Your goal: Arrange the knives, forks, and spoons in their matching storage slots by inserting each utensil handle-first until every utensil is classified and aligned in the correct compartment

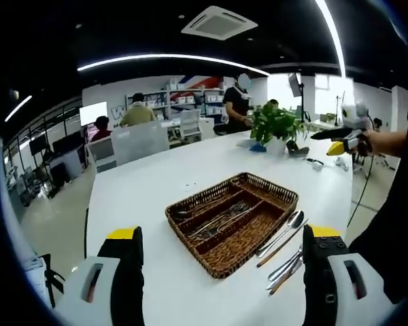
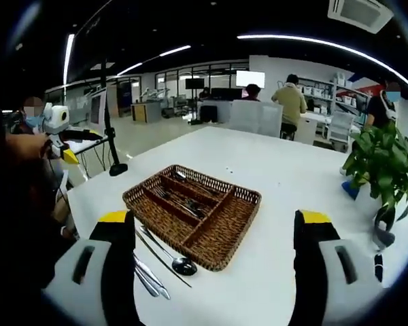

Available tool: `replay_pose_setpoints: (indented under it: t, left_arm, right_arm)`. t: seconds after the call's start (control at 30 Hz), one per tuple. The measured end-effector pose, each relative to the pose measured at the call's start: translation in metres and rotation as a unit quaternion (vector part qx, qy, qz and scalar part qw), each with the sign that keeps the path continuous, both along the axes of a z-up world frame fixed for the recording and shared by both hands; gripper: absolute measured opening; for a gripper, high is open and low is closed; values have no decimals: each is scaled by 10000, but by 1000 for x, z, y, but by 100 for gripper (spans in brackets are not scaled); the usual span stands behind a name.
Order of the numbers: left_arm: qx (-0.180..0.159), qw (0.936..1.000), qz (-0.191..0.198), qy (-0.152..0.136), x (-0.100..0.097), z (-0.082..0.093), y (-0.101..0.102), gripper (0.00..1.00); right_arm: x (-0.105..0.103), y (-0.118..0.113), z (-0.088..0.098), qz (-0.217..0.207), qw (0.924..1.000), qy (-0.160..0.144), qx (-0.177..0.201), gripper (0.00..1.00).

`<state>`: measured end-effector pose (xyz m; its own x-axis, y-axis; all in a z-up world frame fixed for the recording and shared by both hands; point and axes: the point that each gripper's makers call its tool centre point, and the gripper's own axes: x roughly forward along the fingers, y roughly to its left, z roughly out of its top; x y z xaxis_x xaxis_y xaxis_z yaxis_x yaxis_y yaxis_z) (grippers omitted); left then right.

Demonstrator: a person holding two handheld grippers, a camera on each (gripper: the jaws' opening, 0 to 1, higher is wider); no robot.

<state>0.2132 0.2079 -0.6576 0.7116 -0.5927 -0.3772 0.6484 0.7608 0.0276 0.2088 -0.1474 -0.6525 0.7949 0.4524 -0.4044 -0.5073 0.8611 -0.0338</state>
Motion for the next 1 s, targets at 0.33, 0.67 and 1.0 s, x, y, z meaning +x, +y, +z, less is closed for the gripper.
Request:
replay_pose_setpoints:
  t: [0.33,0.67,1.0]
  left_arm:
    - [63,9998,-15,-191,2,12,0,99]
    - [99,9995,-81,-284,2,29,-7,99]
    - [362,9975,-608,-60,-2,39,-33,99]
  right_arm:
    - [-11,-7,1,-40,9999,-109,-84,100]
    - [-13,-13,6,-149,9997,-168,-32,100]
    - [-22,-21,4,-254,9996,-106,-38,100]
